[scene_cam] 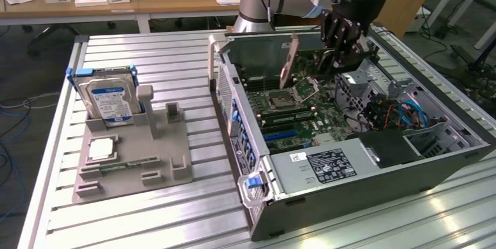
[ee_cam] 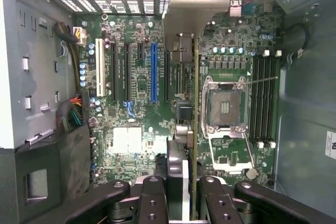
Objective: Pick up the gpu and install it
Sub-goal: 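Insert the gpu into the slot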
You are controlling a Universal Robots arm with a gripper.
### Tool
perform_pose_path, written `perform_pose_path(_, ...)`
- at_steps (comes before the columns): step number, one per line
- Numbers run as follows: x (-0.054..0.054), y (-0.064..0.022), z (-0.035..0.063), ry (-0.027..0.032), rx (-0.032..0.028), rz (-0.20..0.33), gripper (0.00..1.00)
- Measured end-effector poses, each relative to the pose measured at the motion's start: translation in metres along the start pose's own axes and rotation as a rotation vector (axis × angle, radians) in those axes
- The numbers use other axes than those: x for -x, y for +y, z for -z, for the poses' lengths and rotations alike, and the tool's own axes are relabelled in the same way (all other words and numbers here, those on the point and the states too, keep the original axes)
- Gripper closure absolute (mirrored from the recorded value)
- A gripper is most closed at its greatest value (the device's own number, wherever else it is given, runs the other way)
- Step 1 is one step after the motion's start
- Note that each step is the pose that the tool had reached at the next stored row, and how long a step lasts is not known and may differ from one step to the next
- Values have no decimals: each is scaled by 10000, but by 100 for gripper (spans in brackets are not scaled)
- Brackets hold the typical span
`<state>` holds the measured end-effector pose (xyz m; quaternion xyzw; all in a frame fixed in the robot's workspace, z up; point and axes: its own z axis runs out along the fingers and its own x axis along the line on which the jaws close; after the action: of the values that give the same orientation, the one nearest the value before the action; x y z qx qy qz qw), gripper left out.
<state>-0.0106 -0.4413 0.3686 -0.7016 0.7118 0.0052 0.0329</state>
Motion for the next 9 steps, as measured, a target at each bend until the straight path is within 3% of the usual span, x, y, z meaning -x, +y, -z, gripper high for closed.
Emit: perform_pose_path(9, -85, 11, -151, 0, 14, 13, 72)
